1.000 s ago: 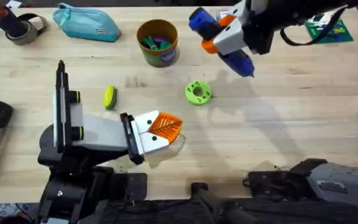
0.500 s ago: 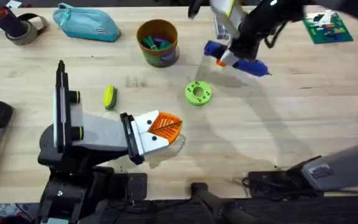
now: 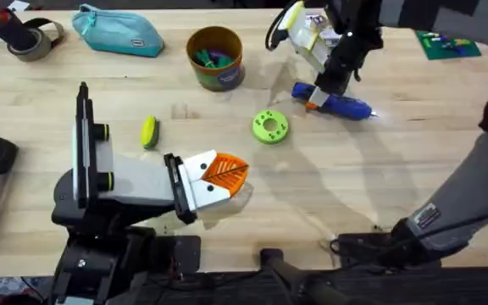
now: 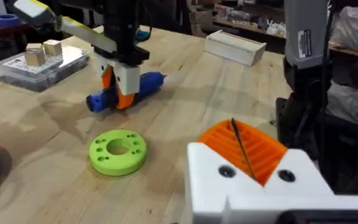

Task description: Pick up the gripper from the table and insert it into the empty holder that is missing its gripper. Then pick up a screw, insert it into the mounting hole, and use the screwdriver to tighten it. Finally, clean up the table by picking up the vegetable and placing it into the bucket.

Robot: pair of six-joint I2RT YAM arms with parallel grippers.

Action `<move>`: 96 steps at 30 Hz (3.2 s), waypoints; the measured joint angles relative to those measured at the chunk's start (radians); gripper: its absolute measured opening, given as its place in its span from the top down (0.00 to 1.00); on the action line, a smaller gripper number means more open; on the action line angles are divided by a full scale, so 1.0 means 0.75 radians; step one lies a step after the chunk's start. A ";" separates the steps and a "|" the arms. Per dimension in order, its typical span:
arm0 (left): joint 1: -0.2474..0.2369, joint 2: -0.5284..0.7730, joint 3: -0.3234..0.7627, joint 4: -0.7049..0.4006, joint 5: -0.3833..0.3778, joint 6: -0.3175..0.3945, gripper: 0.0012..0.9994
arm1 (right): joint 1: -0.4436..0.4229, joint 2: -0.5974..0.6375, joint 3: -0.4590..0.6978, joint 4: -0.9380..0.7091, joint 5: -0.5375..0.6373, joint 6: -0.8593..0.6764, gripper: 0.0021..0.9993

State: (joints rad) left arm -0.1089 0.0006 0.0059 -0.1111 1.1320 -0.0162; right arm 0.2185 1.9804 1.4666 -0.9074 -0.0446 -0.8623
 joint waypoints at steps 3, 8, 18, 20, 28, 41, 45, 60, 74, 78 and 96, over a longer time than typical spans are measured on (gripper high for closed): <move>0.000 0.000 0.000 0.001 0.000 0.001 0.96 | -0.008 -0.010 0.000 0.000 0.000 0.011 0.38; 0.000 0.000 0.000 0.000 0.000 0.000 0.20 | -0.005 -0.091 0.000 -0.003 0.000 0.071 0.01; 0.007 0.000 0.000 0.210 -0.121 -0.086 0.01 | -0.004 -0.581 -0.001 -0.011 -0.001 0.492 0.00; 0.021 0.000 0.005 0.221 -0.212 -0.140 0.01 | -0.004 -0.668 -0.001 -0.019 -0.001 0.618 0.00; 0.096 0.056 0.348 -0.089 -0.612 -0.235 0.01 | -0.004 -0.890 -0.001 -0.200 -0.003 1.087 0.00; 0.137 0.280 0.609 -0.200 -0.750 -0.223 0.01 | -0.004 -0.891 -0.001 -0.302 -0.035 1.204 0.00; 0.137 0.280 0.609 -0.200 -0.750 -0.223 0.01 | -0.004 -0.891 -0.001 -0.302 -0.035 1.204 0.00; 0.137 0.280 0.609 -0.200 -0.750 -0.223 0.01 | -0.004 -0.891 -0.001 -0.302 -0.035 1.204 0.00; 0.137 0.280 0.609 -0.200 -0.750 -0.223 0.01 | -0.004 -0.891 -0.001 -0.302 -0.035 1.204 0.00; 0.137 0.280 0.609 -0.200 -0.750 -0.223 0.01 | -0.004 -0.891 -0.001 -0.302 -0.035 1.204 0.00; 0.137 0.280 0.609 -0.200 -0.750 -0.223 0.01 | -0.004 -0.891 -0.001 -0.302 -0.035 1.204 0.00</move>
State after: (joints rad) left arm -0.0063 0.2104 0.4629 -0.2607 0.5697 -0.1837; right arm 0.2157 1.3121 1.4662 -1.1339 -0.0711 0.0410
